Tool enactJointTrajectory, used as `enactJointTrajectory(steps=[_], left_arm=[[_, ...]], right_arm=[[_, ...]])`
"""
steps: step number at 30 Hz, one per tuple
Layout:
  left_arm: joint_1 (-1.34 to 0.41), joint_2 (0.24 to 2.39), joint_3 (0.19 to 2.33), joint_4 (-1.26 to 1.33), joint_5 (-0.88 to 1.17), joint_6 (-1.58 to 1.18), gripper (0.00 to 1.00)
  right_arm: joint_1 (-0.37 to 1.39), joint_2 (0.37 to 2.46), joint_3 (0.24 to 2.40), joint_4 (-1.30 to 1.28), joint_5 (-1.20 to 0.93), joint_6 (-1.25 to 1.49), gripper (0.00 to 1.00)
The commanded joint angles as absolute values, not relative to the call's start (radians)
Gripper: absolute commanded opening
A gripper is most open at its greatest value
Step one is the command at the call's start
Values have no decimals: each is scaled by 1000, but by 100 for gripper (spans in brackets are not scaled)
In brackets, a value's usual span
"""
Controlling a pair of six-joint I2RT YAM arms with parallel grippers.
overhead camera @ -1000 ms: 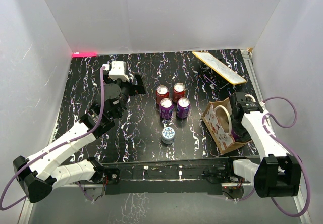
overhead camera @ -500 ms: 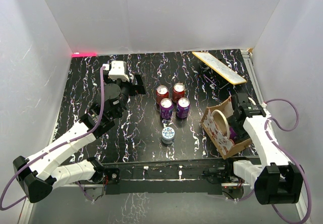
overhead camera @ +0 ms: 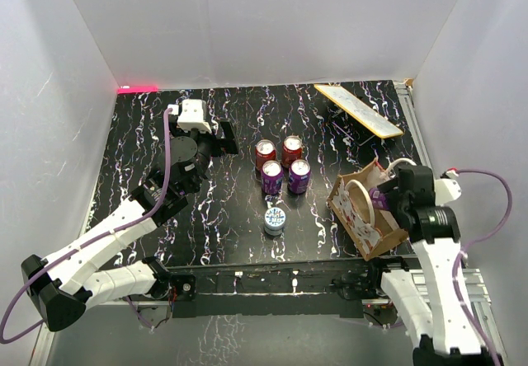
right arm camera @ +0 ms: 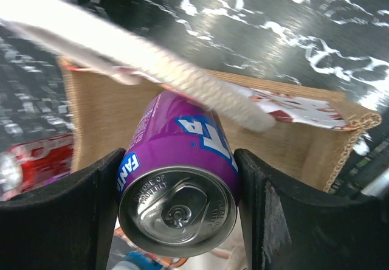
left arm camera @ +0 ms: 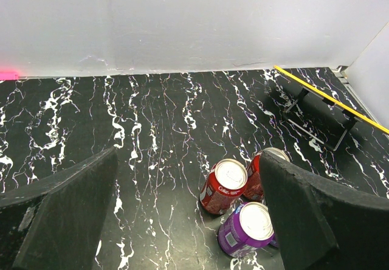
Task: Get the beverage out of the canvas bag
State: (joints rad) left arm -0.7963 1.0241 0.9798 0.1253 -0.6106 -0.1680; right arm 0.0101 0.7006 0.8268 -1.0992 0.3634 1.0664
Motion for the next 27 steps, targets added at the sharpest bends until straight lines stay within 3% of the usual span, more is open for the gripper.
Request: enactJointTrajectory(steps=[1, 6, 15, 21, 27], left_arm=[[-803, 1001, 1006, 133, -609, -170, 97], [-803, 1004, 1006, 133, -609, -171, 97], [-804, 1004, 1008, 134, -608, -170, 97], [-804, 1002, 1007, 132, -607, -172, 97], [-804, 1002, 1006, 132, -612, -171, 97]], right_arm=[[4, 527, 839, -836, 321, 964, 15], [5, 459, 853, -717, 268, 851, 13], [5, 528, 936, -533, 67, 626, 9], [5, 672, 983, -359, -217, 497, 9], [5, 916, 1130, -409, -399, 349, 9]])
